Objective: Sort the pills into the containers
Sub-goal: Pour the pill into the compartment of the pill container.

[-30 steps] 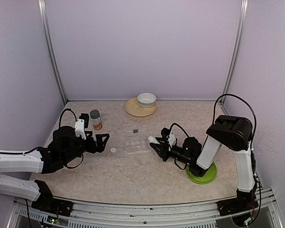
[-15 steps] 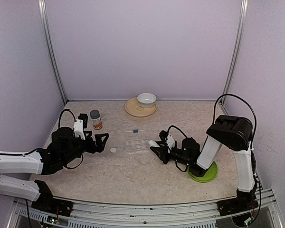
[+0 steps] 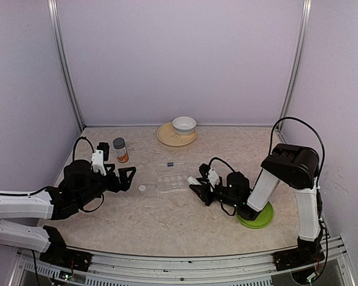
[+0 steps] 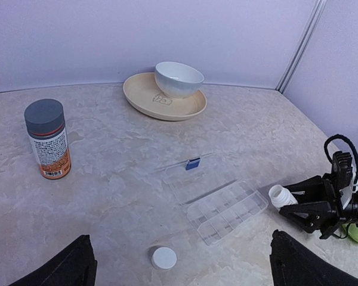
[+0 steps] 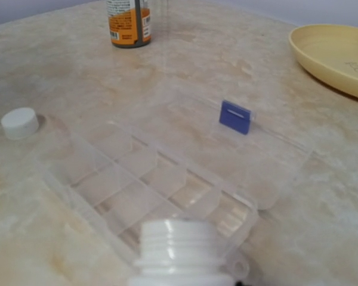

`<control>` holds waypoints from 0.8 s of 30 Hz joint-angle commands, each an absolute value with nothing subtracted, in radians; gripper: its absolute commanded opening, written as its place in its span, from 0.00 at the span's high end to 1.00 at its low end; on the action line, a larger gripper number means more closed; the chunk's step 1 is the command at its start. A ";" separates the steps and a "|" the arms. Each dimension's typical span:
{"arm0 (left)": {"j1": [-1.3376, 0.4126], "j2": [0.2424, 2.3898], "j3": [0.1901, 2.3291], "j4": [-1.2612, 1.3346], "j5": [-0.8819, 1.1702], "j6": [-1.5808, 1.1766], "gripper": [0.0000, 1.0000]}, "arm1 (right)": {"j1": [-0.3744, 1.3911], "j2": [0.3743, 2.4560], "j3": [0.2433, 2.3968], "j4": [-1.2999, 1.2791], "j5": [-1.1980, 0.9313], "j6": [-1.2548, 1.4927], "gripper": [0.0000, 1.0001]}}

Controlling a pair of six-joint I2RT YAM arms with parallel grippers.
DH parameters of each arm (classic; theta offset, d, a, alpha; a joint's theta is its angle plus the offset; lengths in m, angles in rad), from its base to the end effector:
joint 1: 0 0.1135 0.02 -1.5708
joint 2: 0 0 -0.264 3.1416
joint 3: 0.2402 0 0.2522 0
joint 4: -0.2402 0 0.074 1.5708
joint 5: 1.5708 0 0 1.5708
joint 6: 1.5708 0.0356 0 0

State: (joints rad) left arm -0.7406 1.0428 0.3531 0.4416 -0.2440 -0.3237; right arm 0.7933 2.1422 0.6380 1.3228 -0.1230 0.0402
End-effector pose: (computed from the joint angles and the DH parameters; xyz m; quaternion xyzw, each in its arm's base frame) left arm 0.1677 -0.1417 0.2053 0.0890 0.7818 -0.2266 0.5740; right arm 0.2399 0.2500 0.0754 -0.3185 0.6986 0.3018 0.5651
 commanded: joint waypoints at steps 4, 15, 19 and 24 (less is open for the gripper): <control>-0.734 1.026 0.341 0.465 -0.253 -0.310 0.01 | 0.787 2.104 0.656 1.269 -0.103 0.028 1.00; -0.733 1.022 0.339 0.462 -0.250 -0.313 0.01 | 0.788 2.081 0.655 1.238 -0.091 0.028 1.00; -0.733 1.014 0.338 0.460 -0.252 -0.314 0.01 | 0.788 2.072 0.661 1.210 -0.089 0.028 1.00; -0.733 1.007 0.335 0.457 -0.252 -0.313 0.01 | 0.788 2.068 0.672 1.182 -0.084 0.028 1.00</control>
State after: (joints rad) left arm -0.7406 1.0256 0.3477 0.4412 -0.2440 -0.3241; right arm 0.7933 2.0979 0.6460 1.2156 -0.0967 0.0372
